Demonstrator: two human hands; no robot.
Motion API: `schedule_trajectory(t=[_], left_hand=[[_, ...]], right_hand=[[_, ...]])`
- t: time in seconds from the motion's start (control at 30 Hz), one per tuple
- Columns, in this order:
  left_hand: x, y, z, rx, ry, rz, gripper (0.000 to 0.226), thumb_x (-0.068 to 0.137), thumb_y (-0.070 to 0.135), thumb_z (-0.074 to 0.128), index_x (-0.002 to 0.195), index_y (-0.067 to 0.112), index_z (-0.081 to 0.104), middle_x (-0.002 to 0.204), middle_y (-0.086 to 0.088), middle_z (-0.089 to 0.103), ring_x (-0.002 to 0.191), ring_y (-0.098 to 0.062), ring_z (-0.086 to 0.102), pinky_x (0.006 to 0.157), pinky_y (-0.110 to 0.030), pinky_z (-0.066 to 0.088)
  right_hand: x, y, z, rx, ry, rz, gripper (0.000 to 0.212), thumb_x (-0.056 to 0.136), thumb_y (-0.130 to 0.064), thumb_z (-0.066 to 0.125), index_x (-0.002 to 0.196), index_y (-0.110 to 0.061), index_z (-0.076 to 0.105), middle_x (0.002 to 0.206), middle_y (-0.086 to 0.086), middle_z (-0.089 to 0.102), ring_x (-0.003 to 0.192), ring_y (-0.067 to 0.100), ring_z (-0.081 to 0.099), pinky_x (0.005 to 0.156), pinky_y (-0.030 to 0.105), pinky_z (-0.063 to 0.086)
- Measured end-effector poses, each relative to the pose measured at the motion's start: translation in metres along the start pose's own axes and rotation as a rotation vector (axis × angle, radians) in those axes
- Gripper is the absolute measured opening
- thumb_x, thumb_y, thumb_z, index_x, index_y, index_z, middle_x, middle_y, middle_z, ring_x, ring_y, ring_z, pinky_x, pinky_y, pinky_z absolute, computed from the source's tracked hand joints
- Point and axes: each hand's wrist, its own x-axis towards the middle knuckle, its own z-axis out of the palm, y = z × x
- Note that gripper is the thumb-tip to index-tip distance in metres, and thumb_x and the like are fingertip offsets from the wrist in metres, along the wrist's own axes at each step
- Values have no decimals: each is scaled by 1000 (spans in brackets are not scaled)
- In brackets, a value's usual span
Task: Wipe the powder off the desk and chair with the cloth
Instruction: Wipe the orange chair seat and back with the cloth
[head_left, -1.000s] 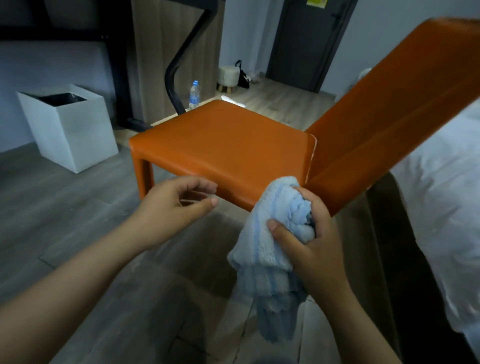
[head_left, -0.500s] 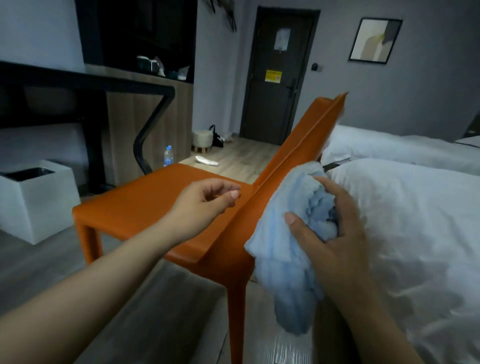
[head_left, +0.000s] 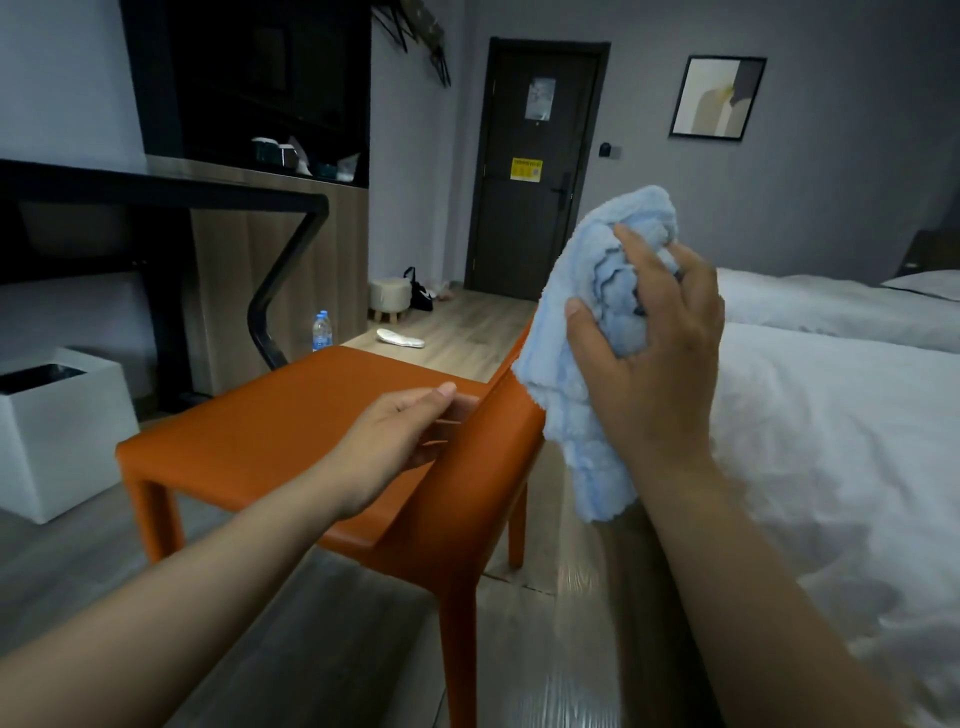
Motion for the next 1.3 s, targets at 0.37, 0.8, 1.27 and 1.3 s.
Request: schedule_trajectory(t=[0.37,0.8,1.27,1.3], left_hand=[[-20,-40,-14,-27,120,-50,40,98,40,38,107,19,71,105,1,73,102,-12,67,92,-29,48],[-45,-79,-39,-33,170,-255,67,88,65,25,97,24,77,106,3,73,108,-15,63,104,-43,42],[-87,-108,-84,96,231,-333,61,95,57,27,111,16,69,112,3,69,106,-13,63,95,-33,48],[-90,-109,-86,126,240,-323,52,95,53,33,109,18,69,110,4,69,105,-12,63,96,-34,49]], right_hand=[[-57,-4,30,-162,-39,-83,58,84,-44,61,137,-23,49,134,13,48,115,29,49,95,44,49],[-156,-17,72,-317,-244,-56,58,84,-49,45,137,-29,48,135,5,41,115,25,42,92,39,45],[-257,-28,115,-291,-514,-9,64,73,-41,78,130,-27,55,130,6,55,109,29,56,86,42,50],[-262,-30,117,-277,-544,-5,62,72,-39,80,128,-27,57,129,6,56,107,28,57,86,42,51]])
